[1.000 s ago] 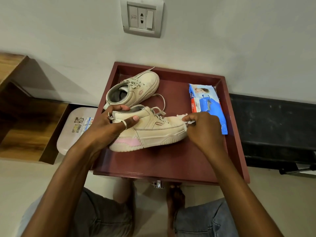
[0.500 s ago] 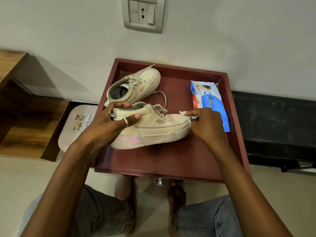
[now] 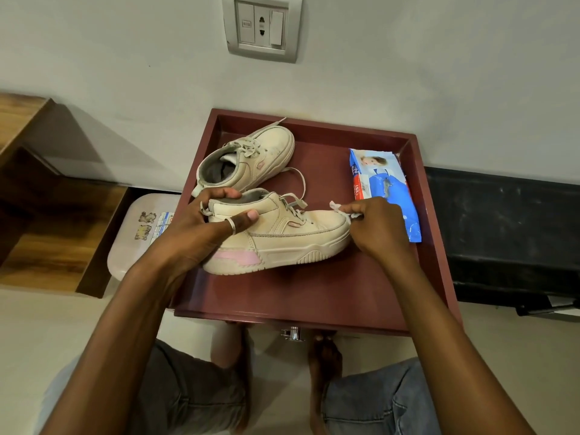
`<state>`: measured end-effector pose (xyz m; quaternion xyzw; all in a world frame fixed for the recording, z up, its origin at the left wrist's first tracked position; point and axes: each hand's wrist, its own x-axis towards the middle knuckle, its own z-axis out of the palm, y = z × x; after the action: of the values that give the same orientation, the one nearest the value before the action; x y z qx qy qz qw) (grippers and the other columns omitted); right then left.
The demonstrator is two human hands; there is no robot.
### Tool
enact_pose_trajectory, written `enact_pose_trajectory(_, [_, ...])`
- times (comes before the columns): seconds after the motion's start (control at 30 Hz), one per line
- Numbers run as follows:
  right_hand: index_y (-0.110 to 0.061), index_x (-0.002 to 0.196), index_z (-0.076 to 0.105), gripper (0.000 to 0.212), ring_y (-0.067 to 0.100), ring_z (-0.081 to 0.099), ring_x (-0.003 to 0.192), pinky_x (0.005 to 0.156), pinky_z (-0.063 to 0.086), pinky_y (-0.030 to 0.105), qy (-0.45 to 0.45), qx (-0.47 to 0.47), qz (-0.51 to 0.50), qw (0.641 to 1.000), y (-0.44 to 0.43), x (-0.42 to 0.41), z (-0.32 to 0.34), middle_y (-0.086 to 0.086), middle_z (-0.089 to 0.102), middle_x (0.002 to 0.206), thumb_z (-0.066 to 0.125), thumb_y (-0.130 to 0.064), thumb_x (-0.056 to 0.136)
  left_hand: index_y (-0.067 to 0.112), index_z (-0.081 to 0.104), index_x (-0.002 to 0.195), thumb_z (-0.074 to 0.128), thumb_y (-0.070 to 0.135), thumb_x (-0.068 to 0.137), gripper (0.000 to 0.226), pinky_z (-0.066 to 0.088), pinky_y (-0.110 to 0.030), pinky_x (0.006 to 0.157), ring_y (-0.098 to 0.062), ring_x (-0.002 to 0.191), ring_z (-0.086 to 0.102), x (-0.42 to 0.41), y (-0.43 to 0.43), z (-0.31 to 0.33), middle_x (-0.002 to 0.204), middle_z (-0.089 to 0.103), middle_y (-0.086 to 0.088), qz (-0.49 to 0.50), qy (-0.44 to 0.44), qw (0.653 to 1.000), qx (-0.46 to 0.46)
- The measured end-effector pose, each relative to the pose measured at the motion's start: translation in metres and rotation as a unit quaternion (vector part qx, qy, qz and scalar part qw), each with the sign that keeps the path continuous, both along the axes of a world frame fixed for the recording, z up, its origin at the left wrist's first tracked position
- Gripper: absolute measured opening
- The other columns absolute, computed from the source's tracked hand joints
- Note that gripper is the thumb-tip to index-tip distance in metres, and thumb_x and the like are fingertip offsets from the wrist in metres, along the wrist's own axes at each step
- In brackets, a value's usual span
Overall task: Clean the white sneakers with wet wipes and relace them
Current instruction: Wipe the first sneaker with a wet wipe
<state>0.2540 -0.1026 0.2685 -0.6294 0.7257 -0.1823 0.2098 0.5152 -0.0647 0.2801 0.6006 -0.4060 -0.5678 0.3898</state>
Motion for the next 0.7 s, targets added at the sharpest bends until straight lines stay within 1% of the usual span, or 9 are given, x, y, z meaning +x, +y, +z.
enact_pose_trajectory(0.1, [-0.016,0.117,0.071,0.037,0.030,0.061,0.112,0.096,0.047,0.036,0.040,-0.029,0.013,0.999,0.019,0.010,0.007,0.009,0.070,0.118,0.057,0.000,0.087,0.025,0.066,0.117,0.090,0.030,0.070,0.053,0.054,-0.052,0.102,-0.025,0.108,0.073,0.000,-0.001,-0.002,0.114,0.076,-0.002,0.006,0.010,1.000,0.000])
enact_pose_trajectory(0.17, [-0.014,0.116,0.071,0.038,0.032,0.062,0.109,0.093,0.048,0.038,0.056,-0.055,0.028,0.996,0.035,0.019,0.013,0.011,0.070,0.115,0.060,0.002,0.084,0.027,0.067,0.115,0.094,0.034,0.066,0.056,0.054,-0.053,0.101,-0.026,0.108,0.073,0.001,-0.002,-0.004,0.115,0.076,-0.003,0.009,0.015,1.000,0.001])
enact_pose_trajectory(0.23, [-0.010,0.110,0.074,0.039,0.035,0.067,0.096,0.082,0.054,0.040,0.075,-0.108,0.059,0.990,0.048,0.032,0.017,0.014,0.073,0.104,0.062,0.007,0.077,0.028,0.067,0.114,0.091,0.039,0.063,0.057,0.055,-0.052,0.100,-0.025,0.106,0.074,0.000,-0.002,-0.005,0.114,0.076,-0.002,0.016,0.011,1.000,0.003])
enact_pose_trajectory(0.3, [-0.006,0.095,0.077,0.037,0.036,0.069,0.080,0.068,0.057,0.040,0.087,-0.155,0.099,0.979,0.054,0.045,0.017,0.014,0.073,0.089,0.063,0.012,0.066,0.030,0.068,0.112,0.089,0.041,0.062,0.055,0.056,-0.051,0.099,-0.022,0.103,0.075,-0.001,-0.003,-0.005,0.112,0.077,-0.001,0.023,0.001,1.000,0.005])
enact_pose_trajectory(0.33, [-0.006,0.090,0.077,0.036,0.036,0.068,0.077,0.065,0.058,0.040,0.089,-0.165,0.113,0.976,0.055,0.051,0.015,0.013,0.073,0.086,0.062,0.013,0.063,0.031,0.068,0.111,0.089,0.043,0.062,0.055,0.057,-0.051,0.098,-0.022,0.102,0.075,-0.001,-0.004,-0.006,0.112,0.077,0.000,0.026,-0.002,1.000,0.006])
enact_pose_trajectory(0.43, [-0.006,0.087,0.075,0.035,0.034,0.066,0.080,0.065,0.057,0.041,0.077,-0.164,0.154,0.971,0.056,0.058,0.014,0.011,0.073,0.087,0.056,0.010,0.061,0.034,0.069,0.107,0.092,0.050,0.056,0.058,0.057,-0.052,0.097,-0.023,0.102,0.075,0.000,-0.006,-0.007,0.111,0.077,0.000,0.033,-0.005,0.999,0.013])
enact_pose_trajectory(0.53, [-0.008,0.097,0.076,0.039,0.029,0.067,0.090,0.077,0.058,0.040,0.021,-0.181,0.146,0.972,0.051,0.048,0.014,0.008,0.073,0.097,0.058,0.010,0.069,0.035,0.069,0.107,0.091,0.051,0.058,0.056,0.058,-0.052,0.096,-0.023,0.101,0.075,-0.001,-0.006,-0.007,0.109,0.077,0.001,0.033,-0.014,0.999,0.015])
enact_pose_trajectory(0.63, [-0.009,0.101,0.076,0.040,0.027,0.066,0.090,0.073,0.058,0.041,0.018,-0.174,0.116,0.978,0.050,0.047,0.017,0.007,0.071,0.098,0.062,0.013,0.071,0.037,0.069,0.109,0.089,0.055,0.065,0.052,0.058,-0.052,0.095,-0.021,0.101,0.075,-0.002,-0.005,-0.006,0.110,0.077,0.004,0.033,-0.031,0.999,0.019])
enact_pose_trajectory(0.7, [-0.009,0.103,0.074,0.040,0.026,0.066,0.089,0.071,0.057,0.040,0.019,-0.172,0.135,0.976,0.058,0.061,0.022,0.007,0.069,0.099,0.063,0.012,0.071,0.041,0.068,0.114,0.079,0.065,0.073,0.049,0.056,-0.056,0.097,-0.021,0.105,0.074,-0.002,-0.003,-0.001,0.112,0.077,0.005,0.016,-0.030,0.999,0.035])
